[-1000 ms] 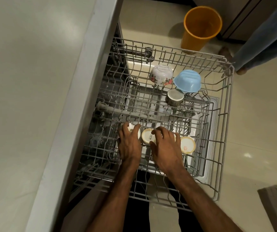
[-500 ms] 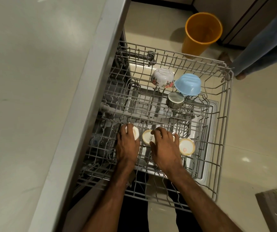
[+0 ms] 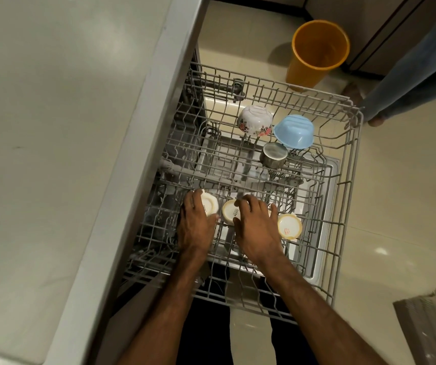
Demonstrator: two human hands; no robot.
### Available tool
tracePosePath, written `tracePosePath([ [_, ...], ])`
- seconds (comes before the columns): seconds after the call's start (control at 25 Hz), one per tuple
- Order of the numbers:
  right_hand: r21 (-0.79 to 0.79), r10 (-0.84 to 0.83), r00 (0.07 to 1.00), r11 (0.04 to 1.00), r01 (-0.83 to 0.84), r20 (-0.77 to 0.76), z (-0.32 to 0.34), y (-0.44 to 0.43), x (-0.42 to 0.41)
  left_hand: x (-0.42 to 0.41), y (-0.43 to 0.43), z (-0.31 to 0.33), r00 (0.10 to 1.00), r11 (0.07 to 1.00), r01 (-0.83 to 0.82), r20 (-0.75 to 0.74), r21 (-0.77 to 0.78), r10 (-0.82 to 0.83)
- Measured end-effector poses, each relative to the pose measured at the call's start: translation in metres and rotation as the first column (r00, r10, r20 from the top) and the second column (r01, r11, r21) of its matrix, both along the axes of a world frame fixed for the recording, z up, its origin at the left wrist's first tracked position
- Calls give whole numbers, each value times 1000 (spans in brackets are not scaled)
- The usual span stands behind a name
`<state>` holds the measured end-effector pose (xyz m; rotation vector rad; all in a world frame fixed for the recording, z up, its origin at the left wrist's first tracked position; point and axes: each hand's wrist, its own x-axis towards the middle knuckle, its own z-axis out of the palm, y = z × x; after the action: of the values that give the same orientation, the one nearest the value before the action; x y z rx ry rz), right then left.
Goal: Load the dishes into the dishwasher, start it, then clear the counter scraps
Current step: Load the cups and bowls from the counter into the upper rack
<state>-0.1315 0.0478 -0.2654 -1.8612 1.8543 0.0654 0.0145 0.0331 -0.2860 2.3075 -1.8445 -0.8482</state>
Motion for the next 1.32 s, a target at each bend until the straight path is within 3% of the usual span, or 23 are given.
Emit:
tracePosePath([
  [0.16,40,66,997,997,-64,-37,18,0,0,3,12,26,998,998,-47,42,-50,49],
  [0.36,-20,227,973,974,-228,-35,84,15,-13,-8,49,104,994,997,-75,79,-24,77],
  [0.48,-97,357,934,929,-357,-21,147,24,-16,-12,77,179,976,977,-200,73,-70,205],
  [0.6,-208,495,869,848,-488,-17,213,26,4,-1,104,248,932,919,-326,84,-223,351],
  [0.76,-380,684,729,682,-625,28,272,31,69,38,142,315,812,732,-520,12,-441,584],
  [0.88,-500,805,593,525,-689,28,300,66,132,83,200,349,663,547,-641,-30,-538,748],
  [1.04,-578,913,408,339,-743,11,322,143,214,141,309,364,403,251,-751,-123,-610,907],
  [1.16,-548,959,282,228,-805,-15,327,206,265,176,388,354,179,24,-794,-195,-607,964],
  [1.24,-554,980,197,168,-816,7,325,249,300,198,433,340,91,-37,-817,-193,-576,977],
  [1.32,-556,992,129,108,-824,2,323,285,333,218,465,326,72,-24,-848,-159,-530,985],
])
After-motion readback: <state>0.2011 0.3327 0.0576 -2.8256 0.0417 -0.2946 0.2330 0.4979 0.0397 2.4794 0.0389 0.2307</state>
